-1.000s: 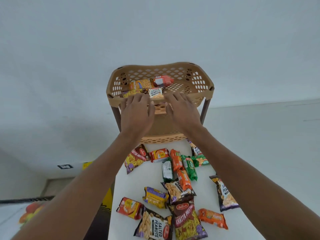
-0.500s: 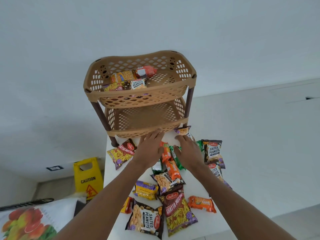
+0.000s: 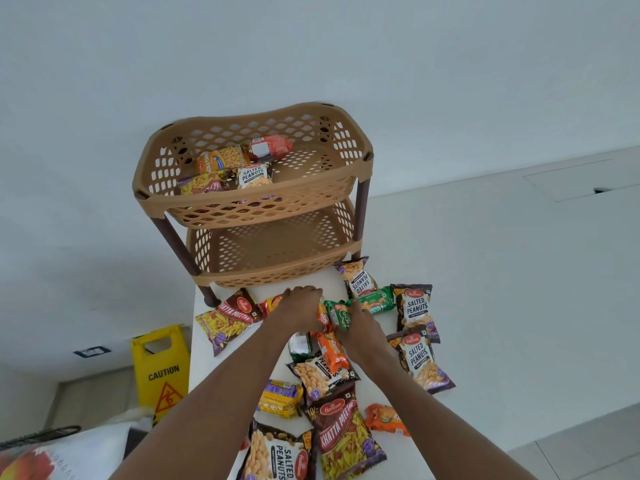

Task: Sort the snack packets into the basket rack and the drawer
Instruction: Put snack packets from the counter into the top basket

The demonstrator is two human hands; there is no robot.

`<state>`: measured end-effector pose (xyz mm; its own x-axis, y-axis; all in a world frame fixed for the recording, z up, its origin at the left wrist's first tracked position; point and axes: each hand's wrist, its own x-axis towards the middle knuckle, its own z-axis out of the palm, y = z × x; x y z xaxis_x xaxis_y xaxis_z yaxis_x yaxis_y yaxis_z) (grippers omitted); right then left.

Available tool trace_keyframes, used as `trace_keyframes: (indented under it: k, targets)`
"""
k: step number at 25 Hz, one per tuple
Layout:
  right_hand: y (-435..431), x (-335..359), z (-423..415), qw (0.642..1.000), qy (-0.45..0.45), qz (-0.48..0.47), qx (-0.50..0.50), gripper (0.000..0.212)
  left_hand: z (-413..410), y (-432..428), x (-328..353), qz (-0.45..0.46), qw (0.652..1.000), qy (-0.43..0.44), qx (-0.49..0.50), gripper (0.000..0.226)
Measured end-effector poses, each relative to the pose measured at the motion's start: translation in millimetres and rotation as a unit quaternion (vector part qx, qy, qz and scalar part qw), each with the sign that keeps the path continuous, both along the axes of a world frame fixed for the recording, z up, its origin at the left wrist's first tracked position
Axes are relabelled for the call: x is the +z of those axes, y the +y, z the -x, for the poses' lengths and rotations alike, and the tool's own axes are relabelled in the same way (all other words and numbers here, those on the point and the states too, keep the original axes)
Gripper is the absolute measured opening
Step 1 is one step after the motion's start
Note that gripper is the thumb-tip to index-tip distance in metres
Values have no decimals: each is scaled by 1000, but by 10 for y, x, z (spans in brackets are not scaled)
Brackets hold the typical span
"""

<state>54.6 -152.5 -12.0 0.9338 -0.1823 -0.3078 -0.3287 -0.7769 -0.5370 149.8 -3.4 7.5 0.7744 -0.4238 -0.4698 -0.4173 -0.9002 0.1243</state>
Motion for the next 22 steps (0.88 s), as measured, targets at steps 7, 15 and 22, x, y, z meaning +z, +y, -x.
trace_keyframes:
  k: [7,15,22]
  targets:
    - [-109,7,23,1000,16,-4,-6,48,33,-69,-60,1,999,-42,-1,77]
    - [-134,-2,119,1000,1,8,-7,40,285,-129,840,26,985,-169,-23,88]
    - [-85,40,104,1000,1,27,3,60,242,-45,2405,310,924,-215,60,82]
